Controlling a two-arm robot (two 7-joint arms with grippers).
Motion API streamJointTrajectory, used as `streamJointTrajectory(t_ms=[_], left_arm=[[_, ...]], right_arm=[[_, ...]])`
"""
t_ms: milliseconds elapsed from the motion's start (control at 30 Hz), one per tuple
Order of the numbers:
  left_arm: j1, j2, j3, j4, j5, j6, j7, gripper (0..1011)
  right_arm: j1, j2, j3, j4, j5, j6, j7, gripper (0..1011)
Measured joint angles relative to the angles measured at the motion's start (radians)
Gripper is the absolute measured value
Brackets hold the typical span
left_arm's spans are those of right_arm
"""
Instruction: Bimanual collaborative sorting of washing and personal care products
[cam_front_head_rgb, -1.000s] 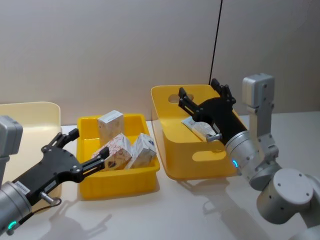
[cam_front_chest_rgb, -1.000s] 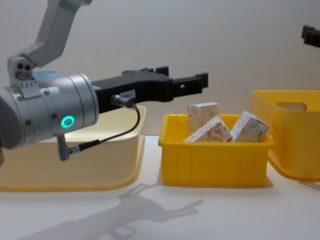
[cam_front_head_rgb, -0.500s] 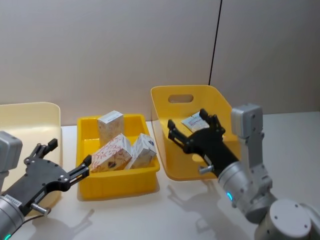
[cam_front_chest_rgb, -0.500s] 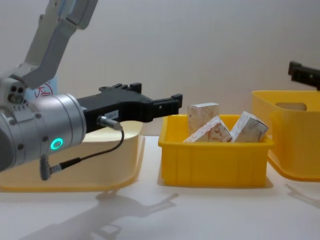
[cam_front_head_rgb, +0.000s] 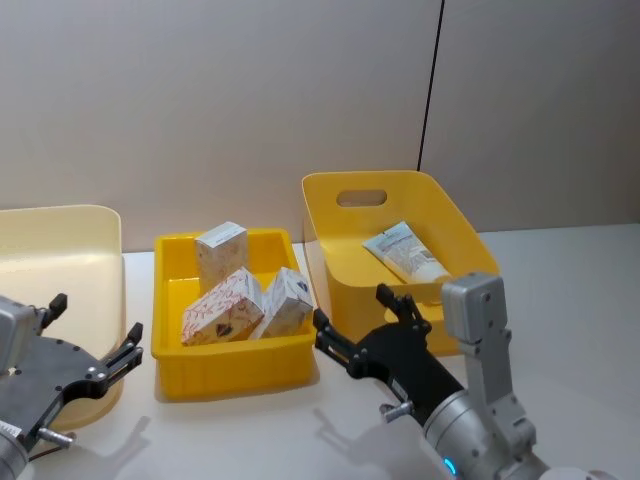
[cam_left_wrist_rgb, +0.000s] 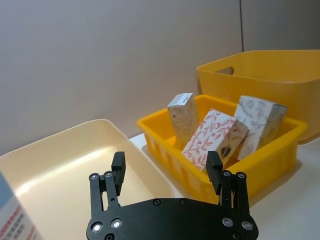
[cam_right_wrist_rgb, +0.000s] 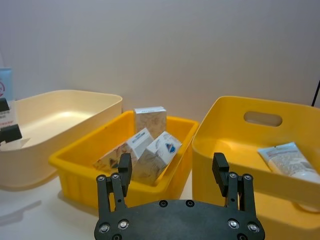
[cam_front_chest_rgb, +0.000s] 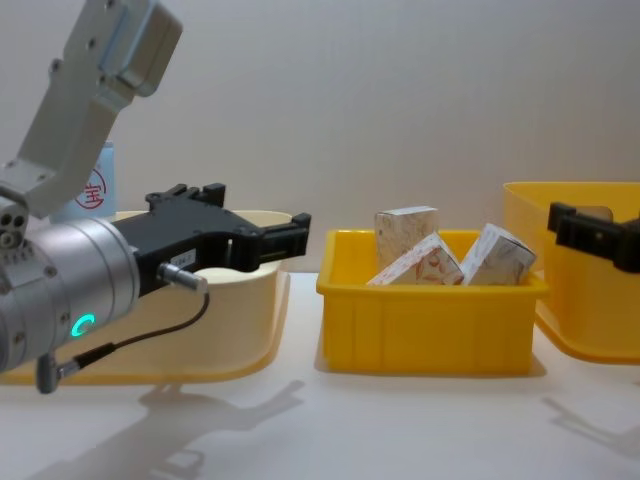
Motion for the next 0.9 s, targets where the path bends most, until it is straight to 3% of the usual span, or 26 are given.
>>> streamJointTrajectory(t_ms=[300, 900], left_arm=[[0.025, 0.008, -0.001, -0.018, 0.038, 0.001, 0.069, 1003], [0.027, 0.009, -0.001, -0.019, 0.042, 0.001, 0.074, 1003]], right_arm=[[-0.019, 0.006, -0.01, -0.012, 0.006, 0.003, -0.006, 1001], [-0.019, 0.005, -0.009, -0.012, 0.006, 0.004, -0.005, 1001]])
